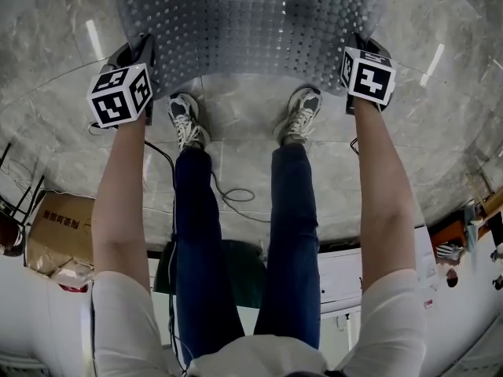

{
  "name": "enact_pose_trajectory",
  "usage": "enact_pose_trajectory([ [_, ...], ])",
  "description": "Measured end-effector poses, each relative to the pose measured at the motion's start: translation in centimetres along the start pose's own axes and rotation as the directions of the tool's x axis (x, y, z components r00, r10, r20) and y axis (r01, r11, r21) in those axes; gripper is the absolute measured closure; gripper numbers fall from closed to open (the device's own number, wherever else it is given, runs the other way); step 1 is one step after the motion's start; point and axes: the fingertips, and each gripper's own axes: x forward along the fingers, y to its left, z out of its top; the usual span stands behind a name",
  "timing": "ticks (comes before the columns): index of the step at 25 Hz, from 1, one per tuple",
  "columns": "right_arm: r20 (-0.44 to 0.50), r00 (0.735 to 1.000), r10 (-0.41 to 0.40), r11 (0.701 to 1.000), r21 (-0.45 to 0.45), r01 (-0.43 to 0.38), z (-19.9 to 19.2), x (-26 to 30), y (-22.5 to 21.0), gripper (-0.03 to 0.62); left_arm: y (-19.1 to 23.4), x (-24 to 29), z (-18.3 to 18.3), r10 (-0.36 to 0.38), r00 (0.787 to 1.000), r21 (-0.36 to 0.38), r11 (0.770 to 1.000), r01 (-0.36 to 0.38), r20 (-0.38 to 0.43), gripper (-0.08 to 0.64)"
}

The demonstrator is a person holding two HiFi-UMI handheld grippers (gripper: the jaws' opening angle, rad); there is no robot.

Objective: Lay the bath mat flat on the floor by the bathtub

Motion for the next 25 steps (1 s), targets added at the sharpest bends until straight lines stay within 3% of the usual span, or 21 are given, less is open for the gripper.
enact_pose_trajectory([
  [6, -0.013, 0.999, -0.038, 0.999, 0.020, 0.038, -0.8, 2.0, -0.9, 0.548, 1.7, 1.6, -0.9, 0.020, 1.000, 0.000, 1.000, -0.020, -0.010, 0.515],
  [15, -0.046, 0.995, -0.090, 0.995, 0.028, 0.091, -1.3, 3.7, -2.2, 0.548, 4.3, 3.4, -2.1, 0.048, 0.999, -0.077, 0.996, -0.050, -0.020, 0.514],
  [25, -0.065, 0.988, -0.139, 0.990, 0.011, 0.140, -2.5, 6.4, -3.4, 0.548, 6.3, 5.8, -3.0, 0.075, 0.996, -0.081, 0.994, -0.078, -0.049, 0.514],
])
